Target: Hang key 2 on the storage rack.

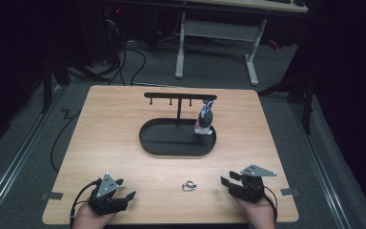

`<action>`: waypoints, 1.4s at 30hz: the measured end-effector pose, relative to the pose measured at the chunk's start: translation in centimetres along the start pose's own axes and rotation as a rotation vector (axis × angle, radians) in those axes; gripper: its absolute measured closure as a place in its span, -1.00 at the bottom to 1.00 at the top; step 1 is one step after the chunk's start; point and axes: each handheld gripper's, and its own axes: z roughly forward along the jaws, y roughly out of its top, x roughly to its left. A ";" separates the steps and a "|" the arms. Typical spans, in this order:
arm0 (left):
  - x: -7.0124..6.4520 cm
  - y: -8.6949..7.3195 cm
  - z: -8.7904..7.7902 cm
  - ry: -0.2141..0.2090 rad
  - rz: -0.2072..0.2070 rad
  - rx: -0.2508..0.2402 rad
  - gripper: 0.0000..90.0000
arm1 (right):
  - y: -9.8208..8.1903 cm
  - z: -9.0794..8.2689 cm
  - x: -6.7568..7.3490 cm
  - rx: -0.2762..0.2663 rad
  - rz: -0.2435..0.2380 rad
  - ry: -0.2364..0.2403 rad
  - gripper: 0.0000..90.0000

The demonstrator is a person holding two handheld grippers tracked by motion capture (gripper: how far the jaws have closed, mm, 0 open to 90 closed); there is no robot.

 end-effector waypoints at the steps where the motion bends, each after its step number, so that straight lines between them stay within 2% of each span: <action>1: -0.4 0.3 0.2 -0.012 -0.001 -0.002 -0.15 | -0.2 -0.4 0.0 0.001 -0.003 0.005 0.19; 3: -1.3 1.2 0.7 -0.025 0.017 0.000 0.01 | -0.4 -1.0 -0.2 -0.007 -0.011 0.001 0.22; 5: -2.4 2.2 1.6 -0.029 0.062 0.014 0.31 | -0.5 -1.3 -0.8 -0.018 0.006 0.012 0.36; 6: -3.0 2.9 2.1 -0.032 0.077 0.024 0.53 | -0.5 -1.4 -0.9 -0.021 0.020 0.026 0.46; 8: -4.0 4.2 3.5 -0.038 0.101 0.031 0.79 | -0.5 -1.4 -1.1 -0.018 0.026 0.047 0.72; 10: -5.0 5.4 5.0 -0.034 0.121 0.038 0.90 | -0.3 -1.4 -0.9 -0.028 -0.008 0.049 0.93; 12: -5.9 6.5 6.7 -0.035 0.126 0.043 0.98 | -0.1 -1.4 -0.6 -0.024 -0.018 0.062 0.98; 15: -7.2 7.8 8.7 -0.042 0.145 0.059 1.00 | -0.2 -1.1 -0.2 -0.008 -0.045 0.073 0.97; 19: -8.4 8.6 10.3 -0.066 0.167 0.075 0.99 | -0.3 -0.9 0.3 0.000 -0.063 0.091 0.94; 22: -9.4 8.7 10.7 -0.087 0.193 0.084 0.99 | -0.4 -0.7 0.4 0.007 -0.065 0.097 0.92; 31: -11.3 8.5 10.6 -0.141 0.206 0.074 0.96 | -0.5 -0.5 0.4 0.016 -0.059 0.105 0.88; 36: -12.9 8.6 11.2 -0.175 0.234 0.074 0.96 | -0.5 -0.3 0.4 0.025 -0.055 0.106 0.87; 42: -14.6 9.5 12.5 -0.183 0.260 0.066 0.95 | -0.6 -0.3 0.3 0.030 -0.048 0.106 0.87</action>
